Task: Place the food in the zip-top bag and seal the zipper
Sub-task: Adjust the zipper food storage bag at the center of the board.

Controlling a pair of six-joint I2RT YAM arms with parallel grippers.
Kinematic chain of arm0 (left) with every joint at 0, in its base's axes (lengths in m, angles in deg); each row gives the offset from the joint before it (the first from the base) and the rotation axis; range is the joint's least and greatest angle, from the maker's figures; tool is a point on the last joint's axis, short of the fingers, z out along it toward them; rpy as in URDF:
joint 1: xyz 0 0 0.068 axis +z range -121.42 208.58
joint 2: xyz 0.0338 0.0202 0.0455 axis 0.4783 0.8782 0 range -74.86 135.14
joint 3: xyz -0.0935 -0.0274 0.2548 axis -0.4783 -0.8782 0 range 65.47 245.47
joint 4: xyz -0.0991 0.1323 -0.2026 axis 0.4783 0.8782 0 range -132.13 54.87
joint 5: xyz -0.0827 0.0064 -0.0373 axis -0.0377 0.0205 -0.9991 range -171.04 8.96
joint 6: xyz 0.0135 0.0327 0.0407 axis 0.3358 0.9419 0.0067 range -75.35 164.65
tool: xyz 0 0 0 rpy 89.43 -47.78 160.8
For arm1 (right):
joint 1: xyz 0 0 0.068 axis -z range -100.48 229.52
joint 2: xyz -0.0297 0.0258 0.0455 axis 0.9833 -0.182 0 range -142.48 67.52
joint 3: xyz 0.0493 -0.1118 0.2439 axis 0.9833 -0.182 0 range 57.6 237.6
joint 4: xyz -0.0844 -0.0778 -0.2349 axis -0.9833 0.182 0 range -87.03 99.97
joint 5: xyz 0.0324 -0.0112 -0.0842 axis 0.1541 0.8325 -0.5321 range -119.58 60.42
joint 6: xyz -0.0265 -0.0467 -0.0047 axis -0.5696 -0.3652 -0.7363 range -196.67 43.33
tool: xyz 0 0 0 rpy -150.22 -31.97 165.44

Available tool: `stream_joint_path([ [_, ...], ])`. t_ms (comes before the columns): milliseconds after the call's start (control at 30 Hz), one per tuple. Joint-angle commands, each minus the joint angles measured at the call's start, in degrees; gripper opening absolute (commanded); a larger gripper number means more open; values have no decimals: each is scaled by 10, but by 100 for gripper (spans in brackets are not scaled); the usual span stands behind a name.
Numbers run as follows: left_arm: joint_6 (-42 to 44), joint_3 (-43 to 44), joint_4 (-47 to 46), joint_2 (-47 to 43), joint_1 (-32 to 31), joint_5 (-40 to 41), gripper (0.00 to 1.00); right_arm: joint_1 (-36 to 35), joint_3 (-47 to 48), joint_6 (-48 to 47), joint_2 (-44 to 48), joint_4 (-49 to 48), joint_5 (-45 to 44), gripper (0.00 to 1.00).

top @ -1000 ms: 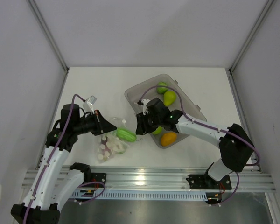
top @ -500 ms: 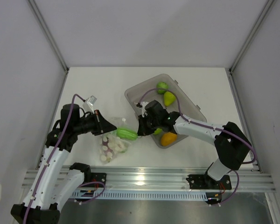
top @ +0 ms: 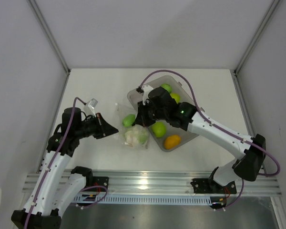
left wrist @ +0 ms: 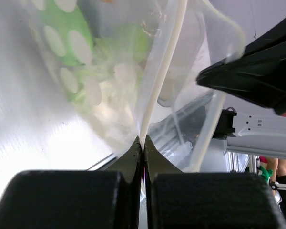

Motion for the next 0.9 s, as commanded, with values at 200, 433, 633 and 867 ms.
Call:
stream_joint_path([
  [200, -4, -19, -32, -17, -2, 6, 1, -31, 64, 14, -15, 79, -51, 0],
  [433, 4, 14, -4, -7, -2, 24, 1, 3, 7, 20, -9, 28, 8, 0],
  [633, -10, 33, -24, -31, -2, 40, 1, 18, 49, 5, -19, 31, 24, 0],
  [867, -11, 63, -16, -22, -2, 58, 1, 41, 77, -1, -38, 20, 53, 0],
])
